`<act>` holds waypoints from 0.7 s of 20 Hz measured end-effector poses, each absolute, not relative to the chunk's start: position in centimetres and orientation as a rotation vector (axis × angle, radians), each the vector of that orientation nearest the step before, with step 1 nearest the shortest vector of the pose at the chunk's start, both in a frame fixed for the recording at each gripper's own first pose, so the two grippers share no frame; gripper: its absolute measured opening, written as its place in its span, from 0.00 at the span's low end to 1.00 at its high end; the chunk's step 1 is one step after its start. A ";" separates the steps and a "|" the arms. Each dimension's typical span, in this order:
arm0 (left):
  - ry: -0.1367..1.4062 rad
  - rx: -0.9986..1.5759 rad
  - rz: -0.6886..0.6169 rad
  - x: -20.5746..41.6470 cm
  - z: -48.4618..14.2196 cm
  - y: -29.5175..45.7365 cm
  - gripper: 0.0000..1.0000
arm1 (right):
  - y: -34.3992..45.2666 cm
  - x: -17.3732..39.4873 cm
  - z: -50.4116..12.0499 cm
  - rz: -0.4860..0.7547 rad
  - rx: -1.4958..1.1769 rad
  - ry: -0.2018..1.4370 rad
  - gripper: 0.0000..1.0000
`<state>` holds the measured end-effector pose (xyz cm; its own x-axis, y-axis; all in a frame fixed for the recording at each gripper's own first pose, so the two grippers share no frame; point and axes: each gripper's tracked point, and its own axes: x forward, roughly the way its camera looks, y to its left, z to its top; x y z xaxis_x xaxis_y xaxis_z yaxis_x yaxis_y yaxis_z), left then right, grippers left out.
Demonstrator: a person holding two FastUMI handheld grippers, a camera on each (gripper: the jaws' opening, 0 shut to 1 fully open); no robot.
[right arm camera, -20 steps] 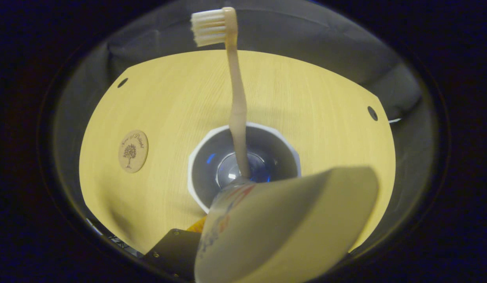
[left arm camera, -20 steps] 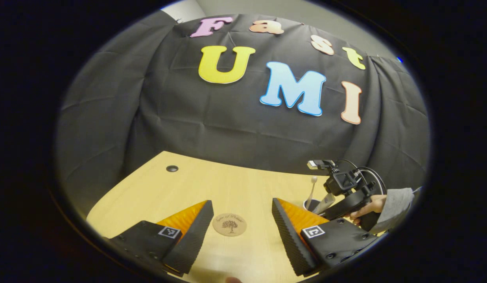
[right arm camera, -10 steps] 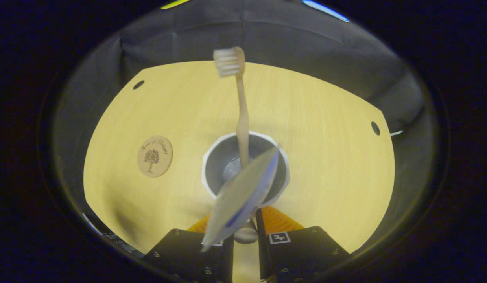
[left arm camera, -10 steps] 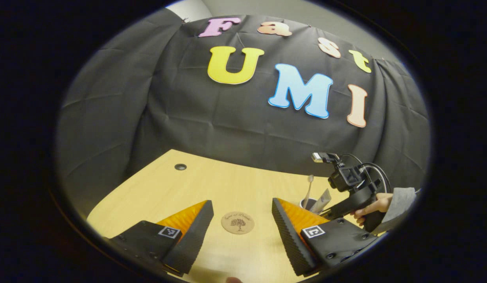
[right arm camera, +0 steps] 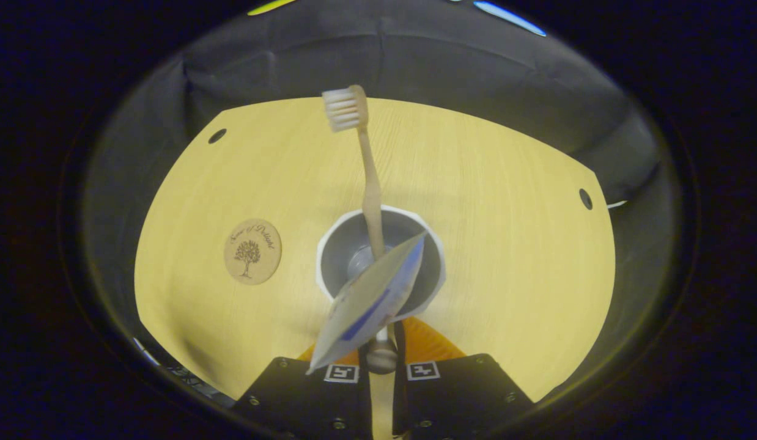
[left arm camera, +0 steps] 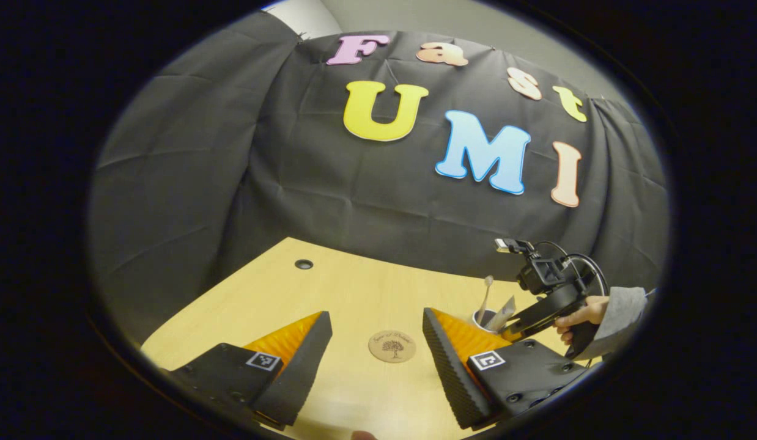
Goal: Put the toothbrush and toothpaste on the desktop into the cup, then pick up the cup and place it on the coaster on the desktop.
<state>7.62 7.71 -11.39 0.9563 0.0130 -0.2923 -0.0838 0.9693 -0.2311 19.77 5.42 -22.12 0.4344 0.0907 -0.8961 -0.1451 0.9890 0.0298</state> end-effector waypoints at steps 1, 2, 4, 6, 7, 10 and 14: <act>0.294 -0.241 0.049 7.5 -11.5 7.7 0.96 | 5.6 19.7 -22.0 0.151 -0.057 1.103 0.13; 0.290 -0.235 0.049 7.4 -11.5 7.7 0.96 | 5.7 19.8 -21.9 0.162 -0.061 1.099 0.13; 0.294 -0.238 0.048 7.2 -11.7 7.7 0.96 | 5.7 20.0 -21.8 0.175 -0.056 1.087 0.13; 0.300 -0.248 0.048 6.9 -12.0 7.8 0.96 | 5.7 20.1 -21.9 0.185 -0.053 1.074 0.13; 0.302 -0.249 0.051 6.8 -12.1 8.0 0.96 | 5.9 20.0 -21.9 0.197 -0.045 1.072 0.13; 0.304 -0.250 0.065 6.3 -12.4 8.9 0.96 | 6.0 20.1 -22.1 0.232 -0.041 1.067 0.13; 0.303 -0.251 0.081 5.4 -12.5 10.3 0.96 | 6.1 20.6 -21.3 0.269 -0.068 1.051 0.13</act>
